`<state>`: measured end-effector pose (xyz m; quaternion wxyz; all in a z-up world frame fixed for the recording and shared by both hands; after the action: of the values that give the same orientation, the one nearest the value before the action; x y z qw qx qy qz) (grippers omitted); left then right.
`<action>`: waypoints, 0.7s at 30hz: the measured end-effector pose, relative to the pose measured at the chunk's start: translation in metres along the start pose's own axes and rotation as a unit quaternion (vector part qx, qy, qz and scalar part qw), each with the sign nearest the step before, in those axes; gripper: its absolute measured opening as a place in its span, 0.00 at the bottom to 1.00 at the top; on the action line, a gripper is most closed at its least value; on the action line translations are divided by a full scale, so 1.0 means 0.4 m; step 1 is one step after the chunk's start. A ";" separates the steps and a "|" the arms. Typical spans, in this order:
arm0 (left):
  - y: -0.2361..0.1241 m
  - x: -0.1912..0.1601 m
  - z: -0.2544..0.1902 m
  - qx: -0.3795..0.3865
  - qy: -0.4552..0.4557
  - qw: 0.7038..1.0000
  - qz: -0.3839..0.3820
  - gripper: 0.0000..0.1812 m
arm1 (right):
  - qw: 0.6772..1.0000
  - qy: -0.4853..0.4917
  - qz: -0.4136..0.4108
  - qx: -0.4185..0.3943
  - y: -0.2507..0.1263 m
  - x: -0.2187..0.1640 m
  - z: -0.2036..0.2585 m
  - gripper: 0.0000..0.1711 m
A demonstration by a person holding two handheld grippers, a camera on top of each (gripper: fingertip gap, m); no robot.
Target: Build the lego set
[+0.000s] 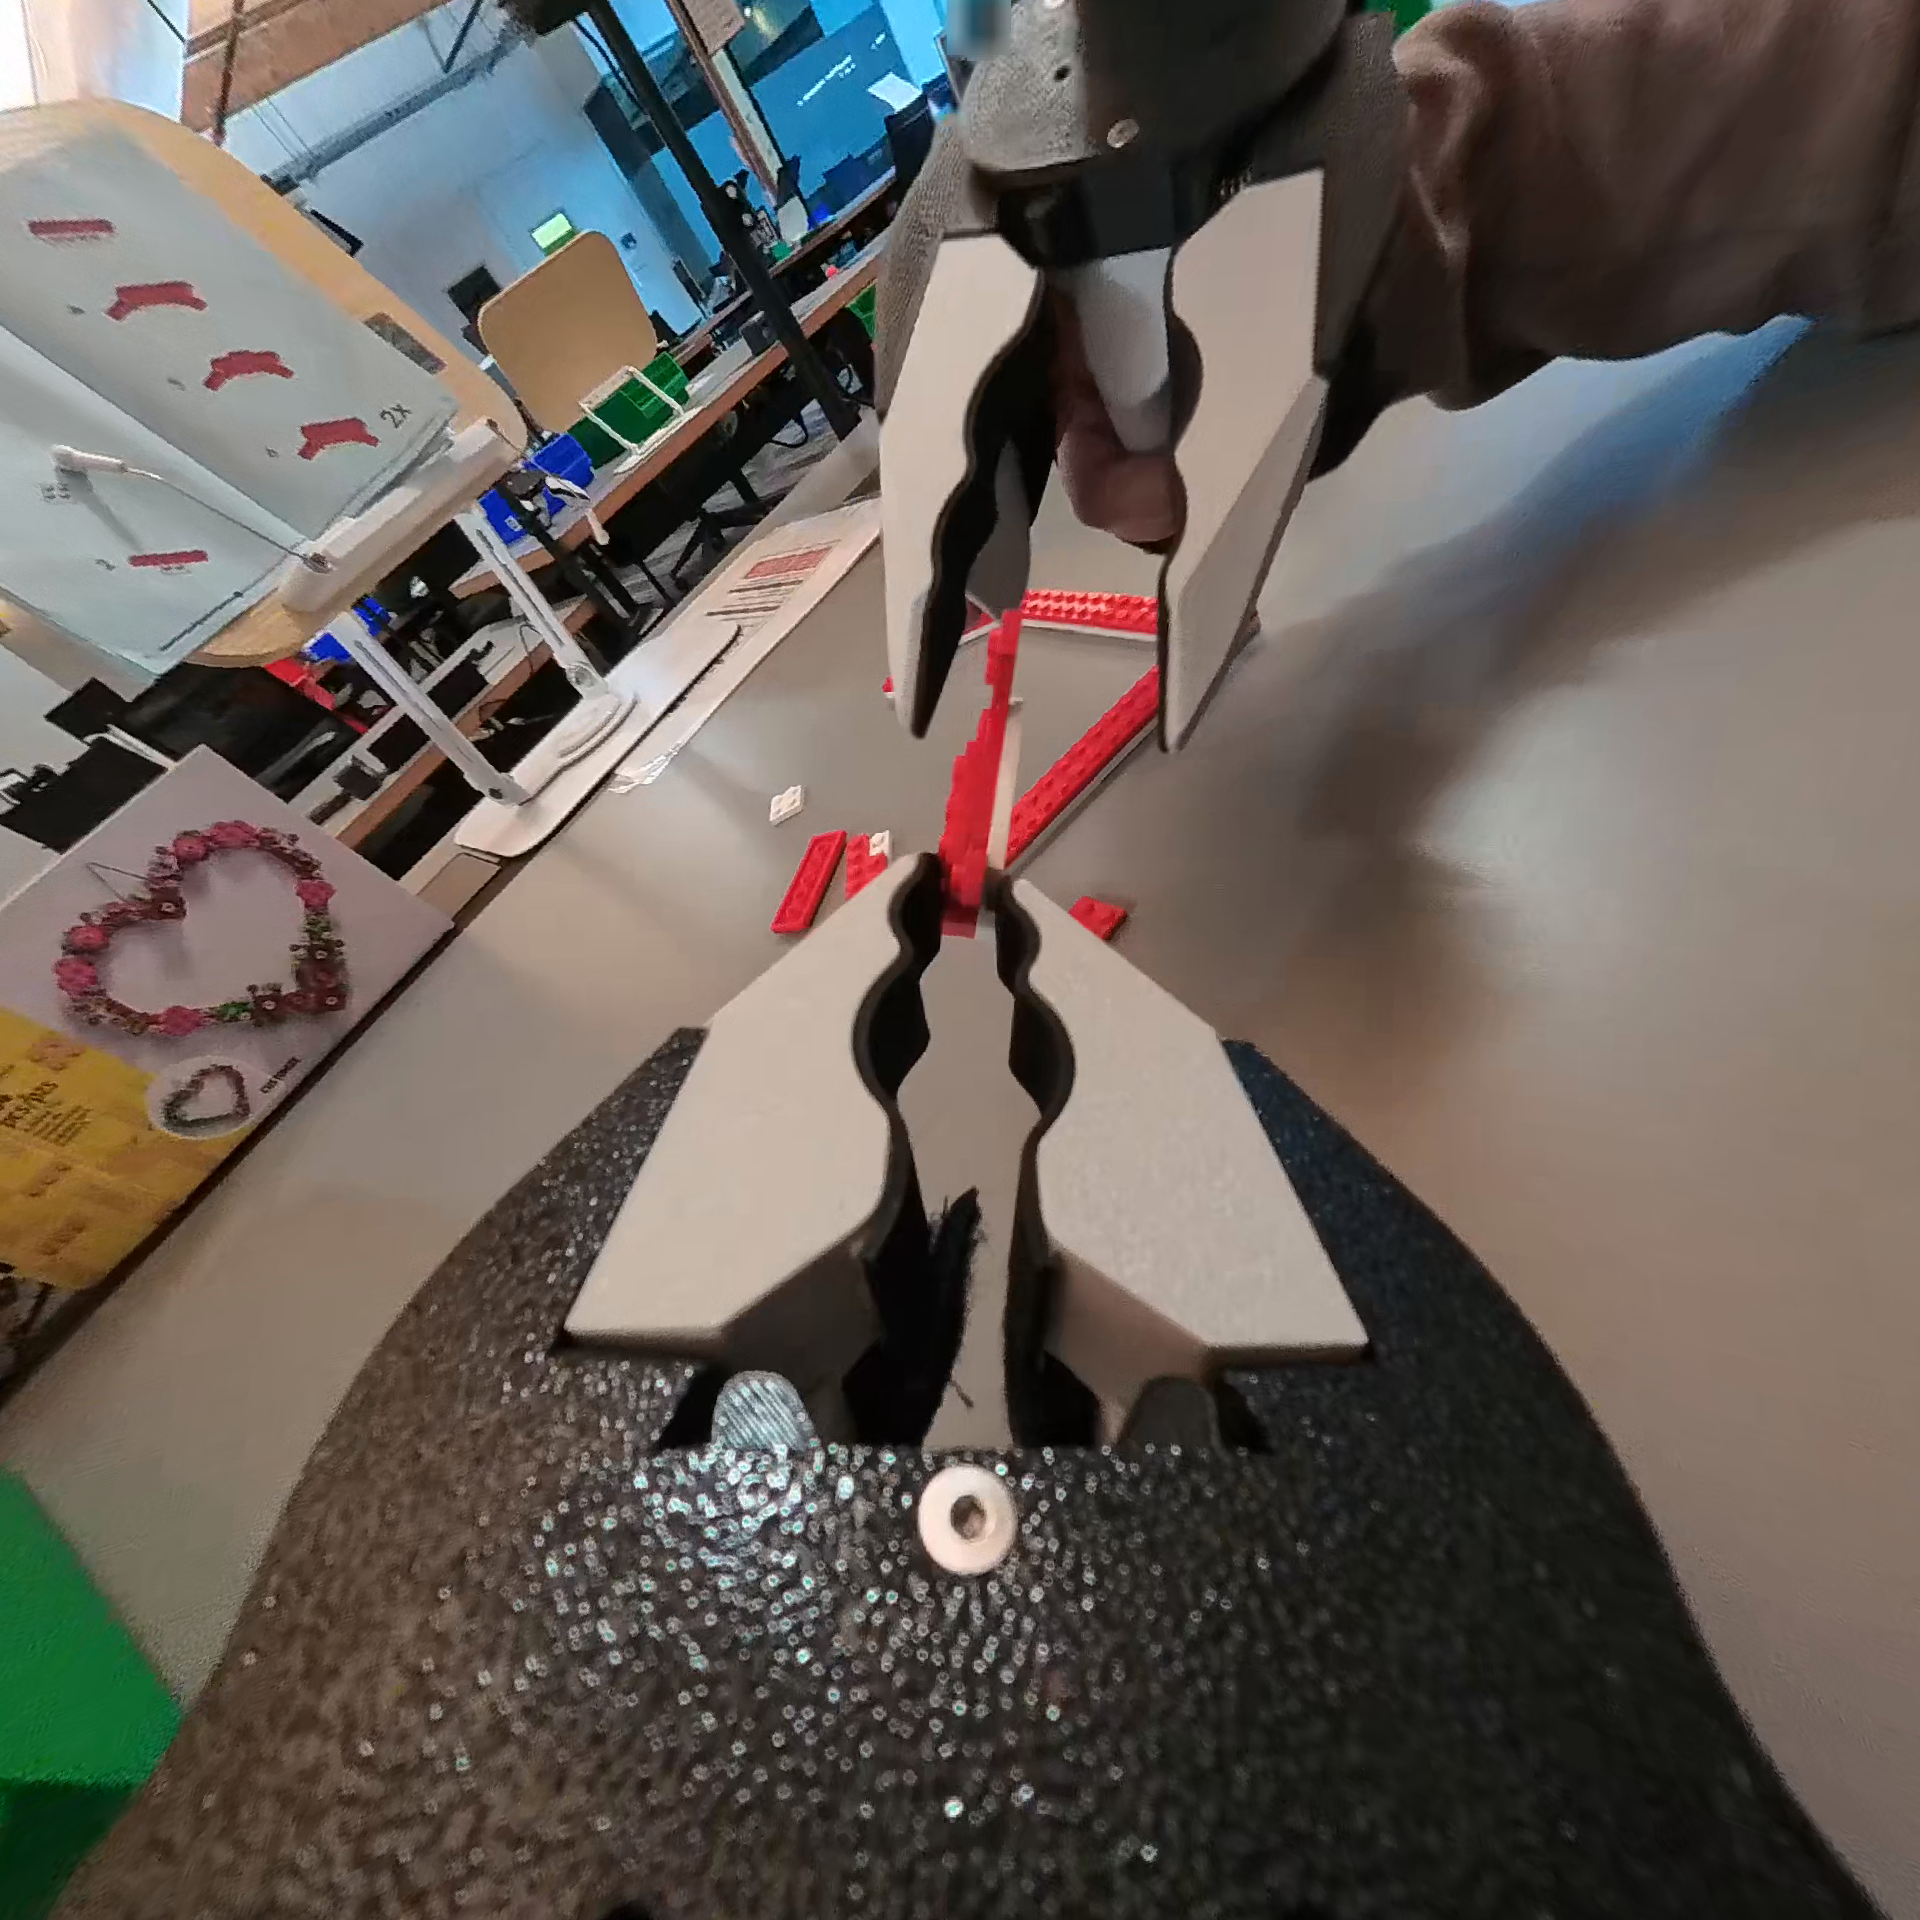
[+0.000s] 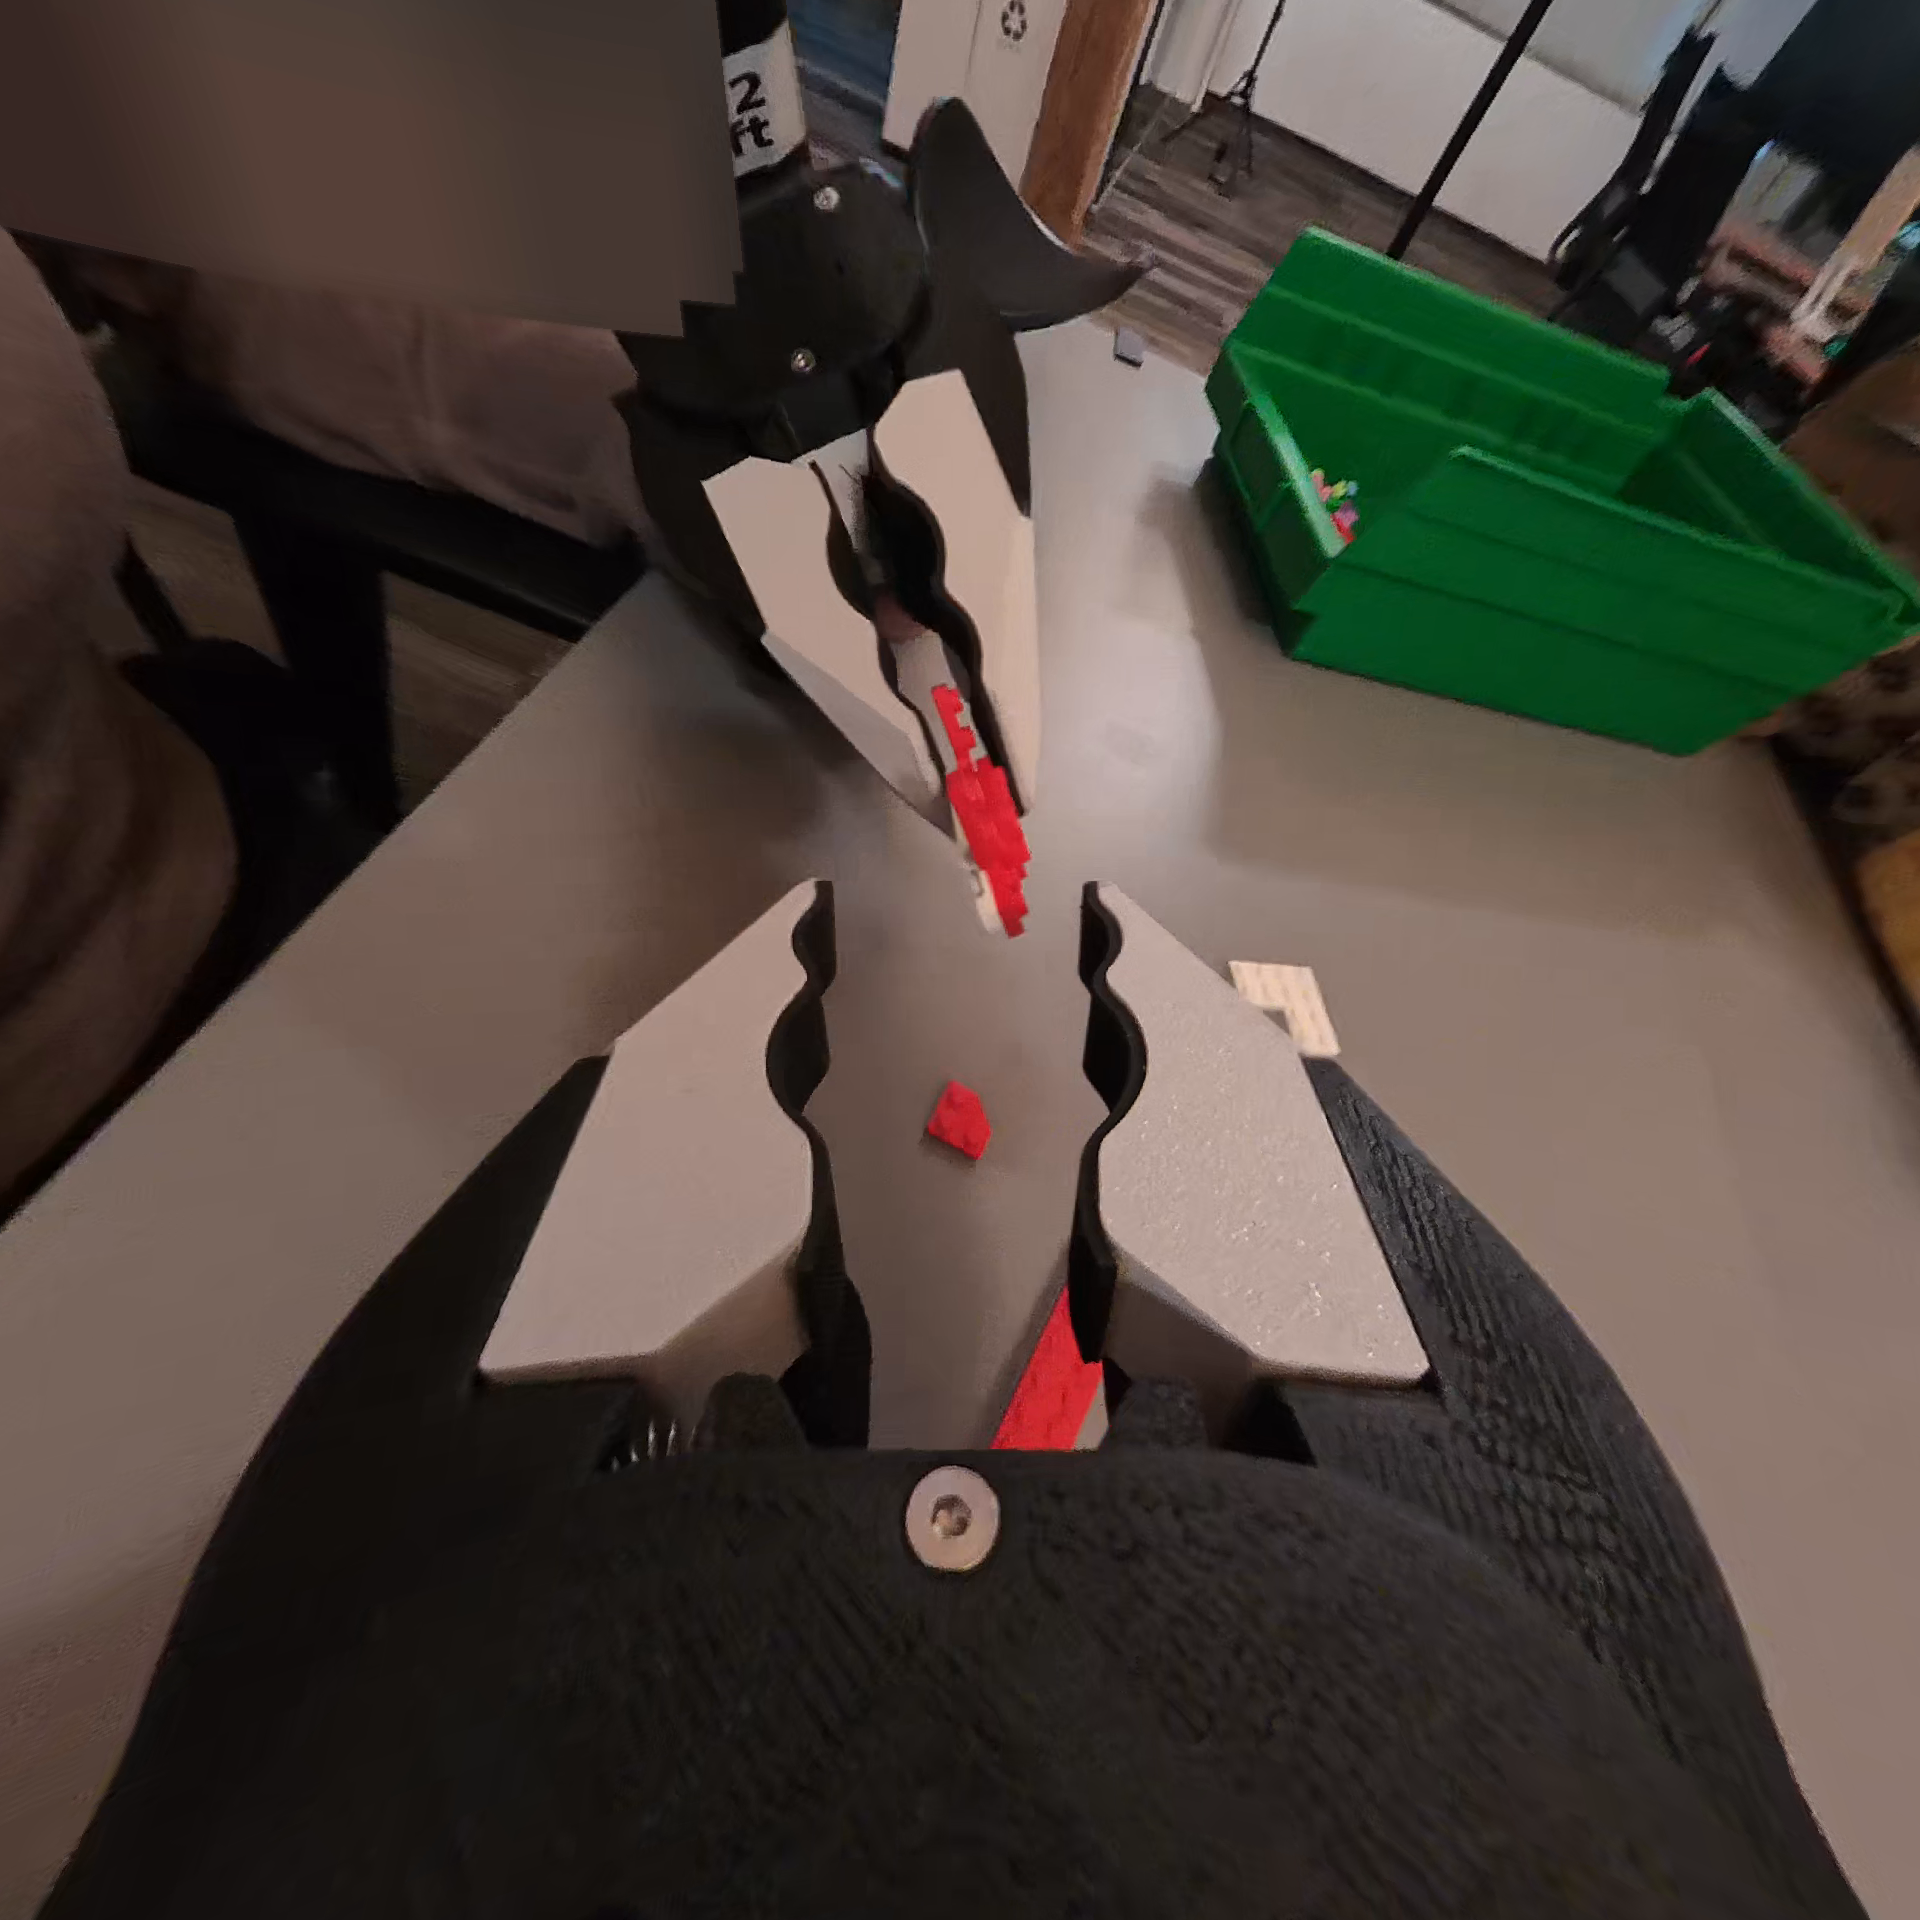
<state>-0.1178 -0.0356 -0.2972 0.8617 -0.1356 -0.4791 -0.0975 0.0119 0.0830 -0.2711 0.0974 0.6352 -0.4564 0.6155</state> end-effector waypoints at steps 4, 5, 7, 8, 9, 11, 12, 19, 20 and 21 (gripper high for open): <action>0.000 0.002 -0.006 -0.017 -0.004 1.000 -0.002 0.04 | 0.998 -0.057 0.024 -0.030 0.026 0.010 0.012 0.21; 0.001 0.002 -0.009 -0.022 -0.004 1.000 -0.004 0.04 | 0.997 -0.066 0.031 -0.036 0.033 0.011 0.014 0.19; 0.003 0.002 -0.017 -0.032 -0.002 0.999 -0.004 0.04 | 0.995 -0.080 0.040 -0.043 0.043 0.013 0.018 0.12; 0.003 0.000 -0.019 -0.031 0.002 1.000 -0.004 0.05 | 0.995 -0.083 0.045 -0.040 0.047 0.012 0.020 0.09; 0.003 -0.003 -0.021 -0.038 0.005 0.999 -0.001 0.05 | 0.995 -0.080 0.050 -0.031 0.051 0.010 0.023 0.06; 0.002 -0.008 -0.022 -0.045 0.002 0.999 -0.006 0.05 | 0.996 -0.070 0.051 -0.022 0.055 0.007 0.024 0.06; 0.001 -0.011 -0.023 -0.048 -0.005 0.999 -0.013 0.05 | 0.996 -0.067 0.048 -0.019 0.056 0.007 0.024 0.06; -0.012 -0.005 -0.015 -0.021 -0.007 0.998 -0.053 0.09 | 0.998 -0.042 0.036 -0.015 0.047 0.006 0.017 0.06; -0.014 -0.003 -0.016 -0.017 0.000 0.998 -0.062 0.08 | 0.999 -0.038 0.033 -0.012 0.045 0.007 0.017 0.06; -0.015 -0.002 -0.018 -0.017 0.004 0.998 -0.067 0.07 | 0.999 -0.037 0.029 -0.011 0.043 0.008 0.017 0.06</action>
<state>-0.1144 -0.0434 -0.3007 0.8526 -0.1176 -0.4819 -0.1643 0.0039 0.0673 -0.2772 0.0698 0.6428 -0.4843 0.5894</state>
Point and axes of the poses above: each gripper's, where its closed fingertips meet, y out along the fingers, x out of its top, z = x × y across the jaws, the point moved 9 cm from there along -y, back along the fingers, and after that the axes turned 9 degrees about x, right-handed, at the moved point
